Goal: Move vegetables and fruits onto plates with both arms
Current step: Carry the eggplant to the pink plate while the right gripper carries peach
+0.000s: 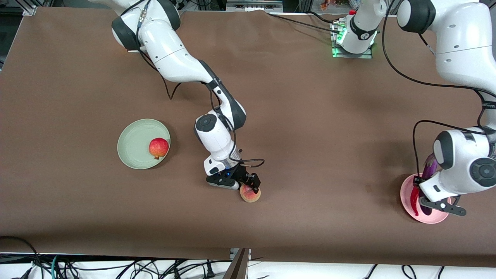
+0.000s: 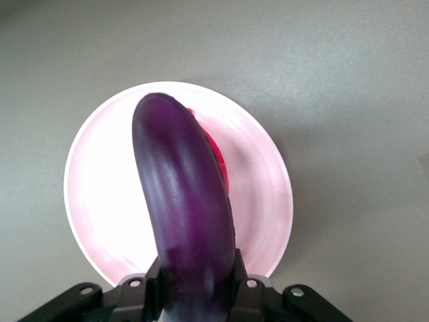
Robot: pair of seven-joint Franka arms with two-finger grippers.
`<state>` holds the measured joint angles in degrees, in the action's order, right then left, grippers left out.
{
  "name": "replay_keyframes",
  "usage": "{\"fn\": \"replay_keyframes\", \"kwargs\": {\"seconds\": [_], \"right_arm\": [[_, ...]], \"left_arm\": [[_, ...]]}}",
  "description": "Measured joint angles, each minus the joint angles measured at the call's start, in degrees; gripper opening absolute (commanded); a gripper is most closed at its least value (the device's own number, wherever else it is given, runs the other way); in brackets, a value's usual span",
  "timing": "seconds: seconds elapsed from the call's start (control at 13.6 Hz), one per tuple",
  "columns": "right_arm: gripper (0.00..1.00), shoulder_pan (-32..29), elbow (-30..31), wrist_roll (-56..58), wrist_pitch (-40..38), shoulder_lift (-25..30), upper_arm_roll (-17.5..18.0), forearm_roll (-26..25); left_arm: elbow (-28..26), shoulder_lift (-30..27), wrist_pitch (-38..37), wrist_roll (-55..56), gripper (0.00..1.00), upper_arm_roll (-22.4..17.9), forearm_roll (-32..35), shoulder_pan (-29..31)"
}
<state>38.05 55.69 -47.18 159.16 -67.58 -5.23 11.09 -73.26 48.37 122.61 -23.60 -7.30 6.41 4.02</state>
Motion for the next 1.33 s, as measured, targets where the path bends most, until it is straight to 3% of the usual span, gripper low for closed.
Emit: {"fn": "replay_keyframes", "kwargs": {"seconds": [0.37,0.52,0.66,0.81,0.96,1.11,1.18,1.25,1.33], "right_arm": [[0.03,-2.9,2.4,8.2,-18.1,8.2,-0.1,0.1],[0.03,-5.6,10.9,17.1,-22.1,15.6,-0.3,1.3],[0.03,-9.5,23.5,31.0,-23.3,24.4,-0.6,4.1],[0.2,-15.1,34.5,44.1,-27.3,32.9,-1.1,5.0],[0.2,-19.8,39.6,54.0,-36.2,38.6,-3.1,5.0],[0.26,-22.3,42.1,62.5,-40.2,41.0,-6.6,5.4],[0.77,-22.9,43.2,64.7,-40.5,41.2,-7.6,6.5],[1.0,-23.2,44.1,65.7,-40.4,41.1,-7.9,7.7],[1.0,-23.2,44.8,65.9,-40.4,40.9,-7.9,8.5]], "left_arm": [[0.0,0.5,1.7,-0.4,0.0,0.9,-3.6,-0.4],[0.0,0.9,1.7,-0.4,0.0,1.0,-4.3,-0.7],[0.0,1.6,1.7,-0.4,0.0,1.0,-5.1,-0.7],[-0.1,2.6,1.8,-0.5,0.0,1.0,-6.6,-0.5],[-0.1,3.4,2.1,-1.4,0.0,1.0,-7.1,-0.3],[-0.1,3.6,2.2,-1.8,0.24,0.9,-7.6,-0.2],[0.0,3.6,2.2,-2.0,0.48,0.9,-7.6,-0.2],[0.0,3.6,2.2,-2.6,0.91,0.9,-7.6,-0.2],[0.0,3.6,2.4,-3.5,1.0,0.9,-7.6,-0.2]]}}
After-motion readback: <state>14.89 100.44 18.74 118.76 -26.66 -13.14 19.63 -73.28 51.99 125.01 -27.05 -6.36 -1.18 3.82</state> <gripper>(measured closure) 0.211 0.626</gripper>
